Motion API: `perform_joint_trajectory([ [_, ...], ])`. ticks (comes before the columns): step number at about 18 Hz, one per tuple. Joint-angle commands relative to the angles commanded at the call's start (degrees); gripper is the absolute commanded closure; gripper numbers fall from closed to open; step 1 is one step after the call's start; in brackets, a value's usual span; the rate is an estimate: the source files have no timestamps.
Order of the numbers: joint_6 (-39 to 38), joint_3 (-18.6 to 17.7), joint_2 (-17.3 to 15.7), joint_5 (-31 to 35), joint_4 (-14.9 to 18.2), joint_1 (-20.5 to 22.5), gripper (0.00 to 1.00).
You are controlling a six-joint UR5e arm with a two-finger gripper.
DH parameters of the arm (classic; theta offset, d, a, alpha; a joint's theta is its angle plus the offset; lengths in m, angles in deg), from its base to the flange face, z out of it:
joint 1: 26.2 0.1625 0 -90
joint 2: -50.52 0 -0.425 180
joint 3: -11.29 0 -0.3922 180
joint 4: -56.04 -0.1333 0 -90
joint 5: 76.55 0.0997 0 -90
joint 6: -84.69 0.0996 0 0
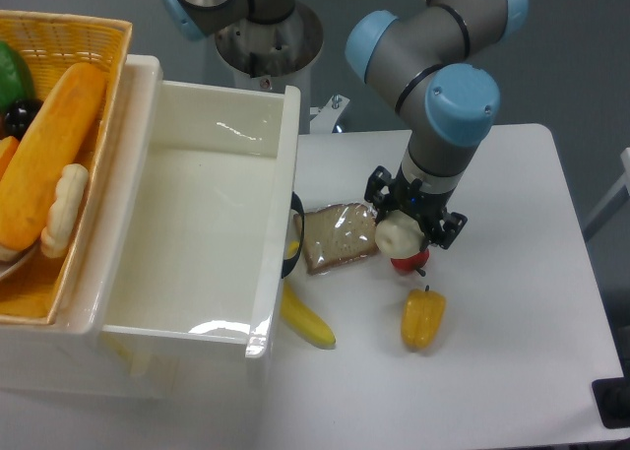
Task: Place the pear in the upper white drawer
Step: 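Close the gripper on the cream round object beside the red apple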
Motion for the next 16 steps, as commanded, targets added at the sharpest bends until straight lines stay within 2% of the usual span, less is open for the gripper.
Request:
perform_joint_trajectory([
  [11, -0.5, 1.0, -0.5, -0.5, 0.2, 1.1, 0.45],
  [16, -1.2, 2.7, -0.9, -0.4, 3.4, 1.0, 0.45],
])
